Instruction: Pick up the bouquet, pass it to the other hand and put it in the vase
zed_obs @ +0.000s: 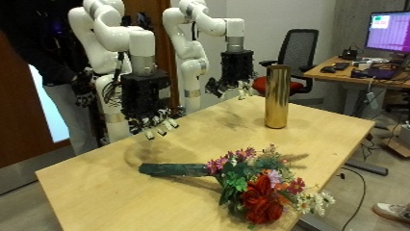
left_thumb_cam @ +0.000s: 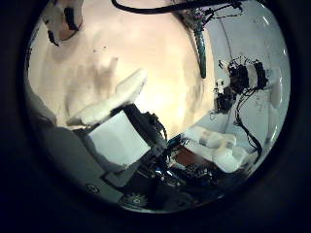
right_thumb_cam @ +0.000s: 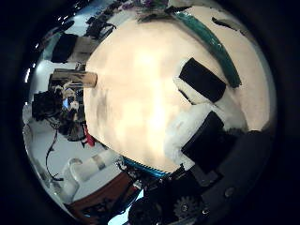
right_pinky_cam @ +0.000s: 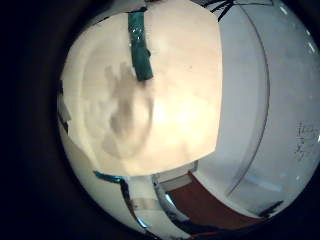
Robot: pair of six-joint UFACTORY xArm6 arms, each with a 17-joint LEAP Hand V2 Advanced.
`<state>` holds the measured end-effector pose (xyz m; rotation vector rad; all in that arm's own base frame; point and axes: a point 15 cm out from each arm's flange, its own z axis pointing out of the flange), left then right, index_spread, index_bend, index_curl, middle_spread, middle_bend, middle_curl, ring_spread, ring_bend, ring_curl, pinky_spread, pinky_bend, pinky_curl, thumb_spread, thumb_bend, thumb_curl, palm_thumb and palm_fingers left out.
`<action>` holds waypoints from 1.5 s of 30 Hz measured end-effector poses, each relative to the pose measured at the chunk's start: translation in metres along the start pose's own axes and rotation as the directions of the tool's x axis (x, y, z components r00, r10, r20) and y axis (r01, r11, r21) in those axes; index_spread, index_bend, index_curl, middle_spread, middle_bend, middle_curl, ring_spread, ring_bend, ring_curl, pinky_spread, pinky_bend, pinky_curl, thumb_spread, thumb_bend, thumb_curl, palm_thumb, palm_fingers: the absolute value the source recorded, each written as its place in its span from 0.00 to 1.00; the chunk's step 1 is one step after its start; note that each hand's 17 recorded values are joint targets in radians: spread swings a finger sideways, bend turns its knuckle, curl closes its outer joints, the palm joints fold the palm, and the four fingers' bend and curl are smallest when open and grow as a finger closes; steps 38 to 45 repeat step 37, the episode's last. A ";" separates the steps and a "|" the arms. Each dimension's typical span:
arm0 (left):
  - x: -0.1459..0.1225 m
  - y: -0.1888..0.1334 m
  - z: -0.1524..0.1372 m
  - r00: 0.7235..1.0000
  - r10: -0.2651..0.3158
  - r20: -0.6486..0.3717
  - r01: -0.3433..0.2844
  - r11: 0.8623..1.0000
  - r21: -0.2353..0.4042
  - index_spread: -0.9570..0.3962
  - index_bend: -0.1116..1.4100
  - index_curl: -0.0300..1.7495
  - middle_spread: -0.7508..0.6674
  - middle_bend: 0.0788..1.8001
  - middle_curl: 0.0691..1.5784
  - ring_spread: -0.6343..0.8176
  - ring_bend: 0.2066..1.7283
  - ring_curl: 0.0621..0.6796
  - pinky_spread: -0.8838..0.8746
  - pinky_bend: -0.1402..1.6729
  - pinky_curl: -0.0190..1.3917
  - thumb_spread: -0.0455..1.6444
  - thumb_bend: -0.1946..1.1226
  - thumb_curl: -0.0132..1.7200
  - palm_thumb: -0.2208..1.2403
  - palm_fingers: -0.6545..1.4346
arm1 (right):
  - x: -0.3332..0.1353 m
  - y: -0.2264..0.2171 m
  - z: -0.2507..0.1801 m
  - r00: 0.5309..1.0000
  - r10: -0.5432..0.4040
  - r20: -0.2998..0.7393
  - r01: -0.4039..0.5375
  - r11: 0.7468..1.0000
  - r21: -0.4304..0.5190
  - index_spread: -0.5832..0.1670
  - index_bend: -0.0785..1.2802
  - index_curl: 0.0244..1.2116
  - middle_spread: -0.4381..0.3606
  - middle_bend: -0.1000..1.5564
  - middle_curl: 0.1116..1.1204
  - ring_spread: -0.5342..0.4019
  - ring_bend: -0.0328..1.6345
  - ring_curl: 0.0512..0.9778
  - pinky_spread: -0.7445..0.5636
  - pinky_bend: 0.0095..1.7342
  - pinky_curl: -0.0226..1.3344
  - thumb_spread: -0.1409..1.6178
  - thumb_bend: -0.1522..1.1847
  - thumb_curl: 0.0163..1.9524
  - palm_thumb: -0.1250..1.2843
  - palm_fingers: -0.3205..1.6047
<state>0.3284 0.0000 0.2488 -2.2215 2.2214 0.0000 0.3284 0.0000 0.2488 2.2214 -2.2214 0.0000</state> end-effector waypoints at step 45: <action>0.000 0.000 0.000 1.000 0.000 0.000 0.000 1.000 0.000 0.43 0.19 0.42 0.14 0.29 0.39 0.07 0.39 0.50 0.17 0.31 0.27 0.56 0.12 0.19 0.54 0.64 | 0.000 0.000 0.000 1.000 0.000 0.000 0.000 1.000 0.000 0.21 0.29 0.38 0.34 0.19 0.26 0.43 0.38 0.10 0.63 0.32 0.01 0.83 0.11 0.18 0.64 0.47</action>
